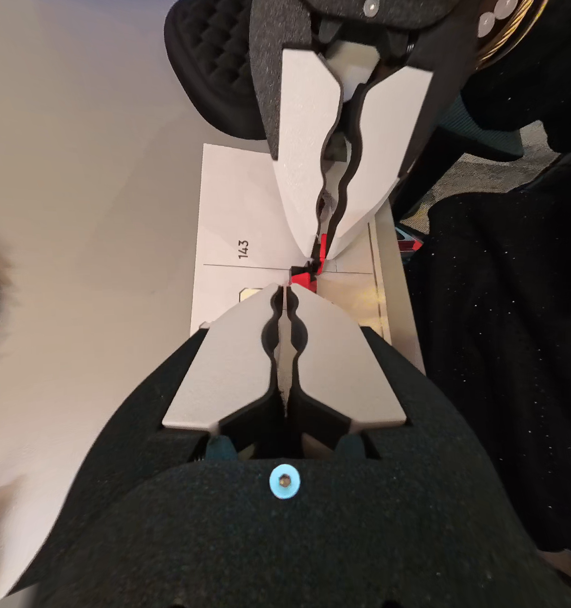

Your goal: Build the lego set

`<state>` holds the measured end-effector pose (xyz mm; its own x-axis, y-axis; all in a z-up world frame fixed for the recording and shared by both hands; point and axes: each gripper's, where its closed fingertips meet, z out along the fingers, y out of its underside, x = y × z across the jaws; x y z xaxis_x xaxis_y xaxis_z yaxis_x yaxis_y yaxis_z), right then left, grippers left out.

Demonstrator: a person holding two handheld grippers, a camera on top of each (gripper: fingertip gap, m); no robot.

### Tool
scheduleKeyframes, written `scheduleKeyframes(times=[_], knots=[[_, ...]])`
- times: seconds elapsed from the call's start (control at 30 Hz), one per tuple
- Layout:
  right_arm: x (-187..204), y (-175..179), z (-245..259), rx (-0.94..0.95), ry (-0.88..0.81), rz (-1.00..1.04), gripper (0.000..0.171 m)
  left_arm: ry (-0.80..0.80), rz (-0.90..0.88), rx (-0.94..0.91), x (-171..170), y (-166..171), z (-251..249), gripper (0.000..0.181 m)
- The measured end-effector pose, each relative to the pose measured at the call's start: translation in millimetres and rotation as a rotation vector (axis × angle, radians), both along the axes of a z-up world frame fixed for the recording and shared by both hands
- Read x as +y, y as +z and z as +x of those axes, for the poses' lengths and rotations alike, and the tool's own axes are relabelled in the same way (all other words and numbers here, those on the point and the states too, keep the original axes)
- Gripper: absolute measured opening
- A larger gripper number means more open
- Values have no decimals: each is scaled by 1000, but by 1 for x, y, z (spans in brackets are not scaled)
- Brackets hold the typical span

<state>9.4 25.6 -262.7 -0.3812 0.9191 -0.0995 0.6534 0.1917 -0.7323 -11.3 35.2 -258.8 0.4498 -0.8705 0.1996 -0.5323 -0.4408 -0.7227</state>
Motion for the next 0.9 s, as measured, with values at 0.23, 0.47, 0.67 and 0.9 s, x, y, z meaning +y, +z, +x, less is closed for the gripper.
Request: scheduleKeyframes(times=[0.23, 0.47, 0.67, 0.9], knots=[[0, 0, -1, 0, -8, -13, 7, -13, -8, -21, -2, -3, 0, 2], [1, 0, -2, -5, -18, -20, 7, -37, -18, -22, -4, -3, 1, 2], [2, 0, -2, -3, -24, -25, 7, -124, -23, -14, -13, 4, 5, 12], [3, 1, -2, -3, -29, -32, 7, -167, 60, 133, -15, 0, 3, 30]])
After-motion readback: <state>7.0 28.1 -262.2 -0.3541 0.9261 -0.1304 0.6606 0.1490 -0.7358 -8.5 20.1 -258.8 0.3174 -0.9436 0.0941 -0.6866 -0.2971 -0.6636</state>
